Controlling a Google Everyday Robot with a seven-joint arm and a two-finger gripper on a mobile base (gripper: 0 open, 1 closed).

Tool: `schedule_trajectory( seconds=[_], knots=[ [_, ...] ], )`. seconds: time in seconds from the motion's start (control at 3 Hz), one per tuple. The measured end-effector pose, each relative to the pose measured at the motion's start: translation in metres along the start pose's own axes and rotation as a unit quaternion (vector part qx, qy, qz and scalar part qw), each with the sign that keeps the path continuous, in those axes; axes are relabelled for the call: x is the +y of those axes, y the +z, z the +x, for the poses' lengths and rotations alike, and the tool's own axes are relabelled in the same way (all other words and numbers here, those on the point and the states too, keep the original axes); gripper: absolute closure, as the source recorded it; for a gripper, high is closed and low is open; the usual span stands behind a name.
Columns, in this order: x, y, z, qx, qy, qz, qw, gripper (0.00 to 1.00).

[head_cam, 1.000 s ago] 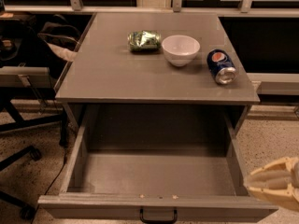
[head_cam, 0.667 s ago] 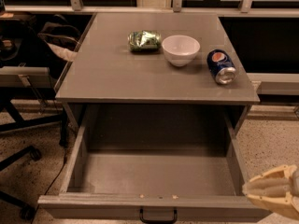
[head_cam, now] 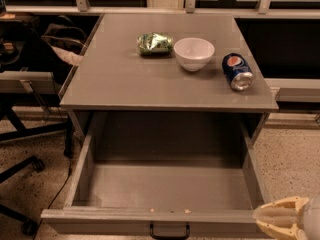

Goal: Close top drawer

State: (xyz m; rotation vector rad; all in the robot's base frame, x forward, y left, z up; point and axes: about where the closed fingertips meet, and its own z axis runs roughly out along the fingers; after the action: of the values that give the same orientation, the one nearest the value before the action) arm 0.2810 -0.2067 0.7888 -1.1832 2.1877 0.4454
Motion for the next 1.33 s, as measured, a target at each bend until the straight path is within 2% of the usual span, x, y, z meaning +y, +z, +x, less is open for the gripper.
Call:
schedule_trajectory(
  seconds=[0.33, 0.67, 1.33],
  knots=[
    [-0.004, 0.014, 0.014, 0.000, 0.018, 0.033, 0.9993, 1.00],
    [-0.006, 0.028, 0.028, 0.011, 0.032, 0.050, 0.9982, 1.00],
    [-0.002, 0.036, 0.035, 0.015, 0.037, 0.048, 0.9981, 1.00]
  ],
)
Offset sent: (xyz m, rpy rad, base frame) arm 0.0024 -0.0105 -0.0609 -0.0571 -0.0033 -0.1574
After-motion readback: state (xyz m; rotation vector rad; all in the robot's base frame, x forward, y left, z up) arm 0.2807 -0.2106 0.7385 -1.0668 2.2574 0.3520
